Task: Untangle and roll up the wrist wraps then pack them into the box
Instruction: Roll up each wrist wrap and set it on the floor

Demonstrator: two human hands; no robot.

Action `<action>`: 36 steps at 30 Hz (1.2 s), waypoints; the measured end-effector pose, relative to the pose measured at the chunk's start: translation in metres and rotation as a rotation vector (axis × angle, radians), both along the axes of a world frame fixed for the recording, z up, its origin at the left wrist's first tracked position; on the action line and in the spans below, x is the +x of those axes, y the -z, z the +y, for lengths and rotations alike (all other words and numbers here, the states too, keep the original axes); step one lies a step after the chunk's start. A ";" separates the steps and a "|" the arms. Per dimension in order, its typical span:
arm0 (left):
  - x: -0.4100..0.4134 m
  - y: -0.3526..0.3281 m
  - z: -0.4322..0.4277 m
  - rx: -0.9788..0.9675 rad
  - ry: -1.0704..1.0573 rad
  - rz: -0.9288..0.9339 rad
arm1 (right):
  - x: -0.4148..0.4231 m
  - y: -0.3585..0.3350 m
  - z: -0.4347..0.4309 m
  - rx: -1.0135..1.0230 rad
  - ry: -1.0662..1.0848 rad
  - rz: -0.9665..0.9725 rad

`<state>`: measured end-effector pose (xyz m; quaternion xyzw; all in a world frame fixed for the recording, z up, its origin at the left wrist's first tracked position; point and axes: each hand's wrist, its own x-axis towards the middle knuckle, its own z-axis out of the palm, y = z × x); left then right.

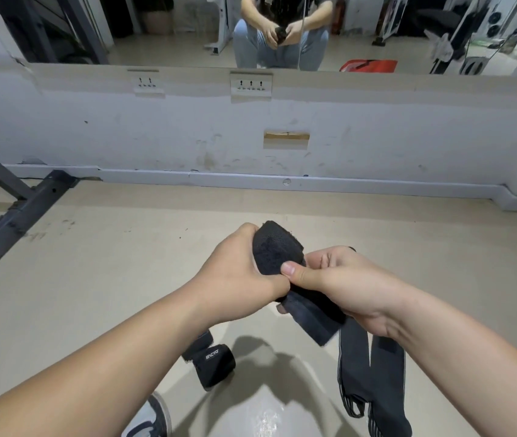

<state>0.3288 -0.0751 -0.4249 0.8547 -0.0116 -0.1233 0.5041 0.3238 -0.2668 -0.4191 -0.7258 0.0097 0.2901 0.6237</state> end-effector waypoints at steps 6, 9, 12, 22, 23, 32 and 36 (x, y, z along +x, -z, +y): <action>-0.004 -0.001 0.003 -0.212 0.077 0.048 | 0.004 -0.001 -0.008 0.006 0.039 -0.033; -0.003 -0.002 0.004 -0.193 0.071 -0.024 | 0.006 -0.004 -0.011 0.054 0.021 -0.019; -0.002 -0.002 0.001 -0.197 0.001 -0.085 | 0.008 -0.005 -0.013 0.003 0.069 -0.060; -0.001 -0.002 0.000 -0.271 -0.139 -0.069 | -0.001 -0.006 0.005 -0.200 0.172 -0.273; -0.001 -0.003 -0.001 -0.269 -0.145 -0.064 | -0.003 -0.007 0.007 -0.234 0.171 -0.298; -0.003 -0.005 -0.004 -0.372 -0.203 0.066 | -0.005 -0.018 0.012 -0.228 0.231 -0.478; -0.006 -0.010 -0.006 -0.428 -0.178 0.045 | -0.010 -0.022 0.012 -0.166 0.236 -0.520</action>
